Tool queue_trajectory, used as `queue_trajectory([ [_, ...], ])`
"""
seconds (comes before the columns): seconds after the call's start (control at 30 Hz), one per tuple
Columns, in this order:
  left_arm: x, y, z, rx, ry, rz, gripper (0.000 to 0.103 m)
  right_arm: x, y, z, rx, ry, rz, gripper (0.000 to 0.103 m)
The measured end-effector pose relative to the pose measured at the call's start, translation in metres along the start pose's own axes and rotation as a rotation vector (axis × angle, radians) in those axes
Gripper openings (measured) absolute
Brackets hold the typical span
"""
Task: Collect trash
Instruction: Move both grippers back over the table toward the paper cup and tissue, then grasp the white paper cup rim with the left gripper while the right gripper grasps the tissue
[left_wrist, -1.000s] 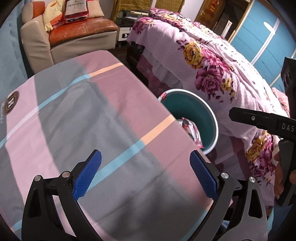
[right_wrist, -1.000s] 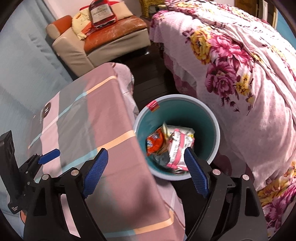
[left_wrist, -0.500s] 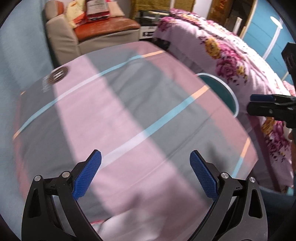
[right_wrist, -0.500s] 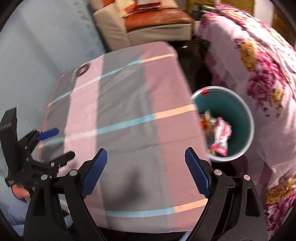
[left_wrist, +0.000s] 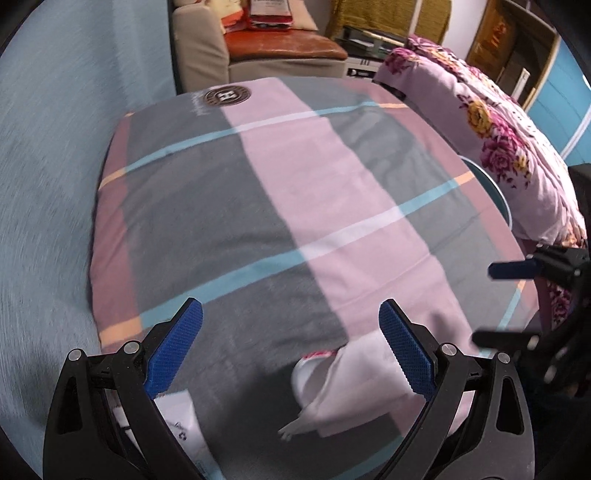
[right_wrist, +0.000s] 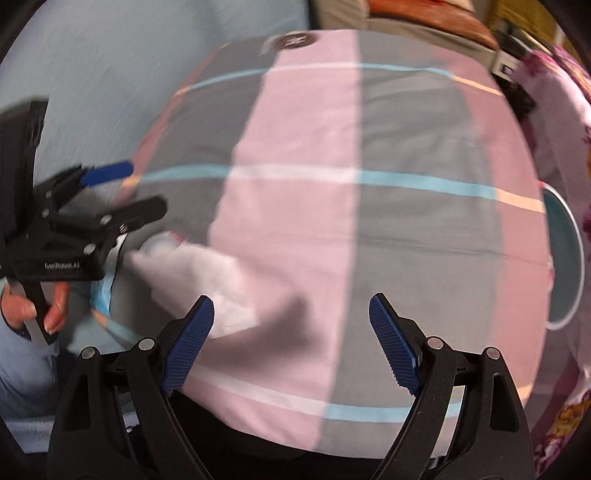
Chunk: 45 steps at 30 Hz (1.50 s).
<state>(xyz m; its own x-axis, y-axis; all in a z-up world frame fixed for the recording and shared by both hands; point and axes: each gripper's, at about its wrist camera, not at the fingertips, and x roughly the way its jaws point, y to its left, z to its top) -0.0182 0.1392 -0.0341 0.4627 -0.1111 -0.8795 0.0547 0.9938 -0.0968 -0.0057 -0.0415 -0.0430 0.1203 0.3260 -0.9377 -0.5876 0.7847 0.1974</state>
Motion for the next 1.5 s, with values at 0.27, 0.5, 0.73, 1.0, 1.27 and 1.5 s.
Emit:
queue_trajectory([
  [0.27, 0.001, 0.024, -0.020, -0.037, 0.023, 0.030, 0.096, 0.032, 0.045, 0.000, -0.099, 0.021, 0.030, 0.082],
  [0.5, 0.003, 0.038, -0.026, -0.077, 0.037, 0.029, 0.096, 0.049, 0.066, -0.002, -0.162, 0.047, 0.049, 0.076],
  [0.73, 0.013, 0.029, -0.031, -0.047, 0.064, 0.026, 0.096, 0.054, 0.066, -0.011, -0.193, 0.085, 0.036, 0.015],
  [1.0, 0.016, 0.009, -0.038, 0.000, 0.072, -0.006, 0.096, 0.031, 0.034, -0.015, -0.112, 0.033, 0.003, 0.008],
  [1.27, 0.029, -0.018, -0.056, 0.047, 0.106, -0.047, 0.063, 0.012, -0.005, -0.014, 0.003, -0.019, -0.017, 0.007],
  [1.5, 0.034, -0.039, -0.053, 0.044, 0.086, -0.017, 0.016, -0.007, -0.031, -0.014, 0.063, -0.075, -0.025, 0.007],
])
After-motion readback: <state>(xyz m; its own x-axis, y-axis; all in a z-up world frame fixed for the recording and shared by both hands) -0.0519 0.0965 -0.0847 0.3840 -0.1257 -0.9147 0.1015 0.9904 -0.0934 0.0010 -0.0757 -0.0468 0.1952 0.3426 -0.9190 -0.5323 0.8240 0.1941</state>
